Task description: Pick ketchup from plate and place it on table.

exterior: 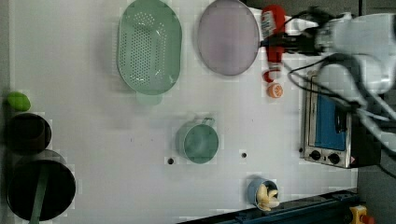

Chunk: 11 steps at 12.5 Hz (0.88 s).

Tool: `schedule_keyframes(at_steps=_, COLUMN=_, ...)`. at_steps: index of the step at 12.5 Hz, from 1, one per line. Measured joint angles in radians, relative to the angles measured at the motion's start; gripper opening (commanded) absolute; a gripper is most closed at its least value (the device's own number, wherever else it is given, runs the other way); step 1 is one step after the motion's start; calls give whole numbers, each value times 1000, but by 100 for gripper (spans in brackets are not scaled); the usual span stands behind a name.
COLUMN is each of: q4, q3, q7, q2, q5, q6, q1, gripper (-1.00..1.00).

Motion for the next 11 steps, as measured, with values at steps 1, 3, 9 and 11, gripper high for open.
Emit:
schedule_keyframes(at_steps=1, q4=2, q3=-3, q7=0, q2=-65, q5=12, q6=-47, q1=-9, gripper=24)
schedule_keyframes(at_steps=3, q4=4, q3=-9, q7=0, q2=-186, q5=17, q6=-122, q1=-29, gripper=24)
schedule_keyframes(at_steps=9, q4=-135, q3=-57, q7=0, q2=-442, q5=37, q6=-257, q1=-61, gripper=24)
schedule_keyframes(at_steps=11, q4=-241, q3=-82, q7=0, q2=-482, q5=38, q6=-263, q1=-69, gripper=24)
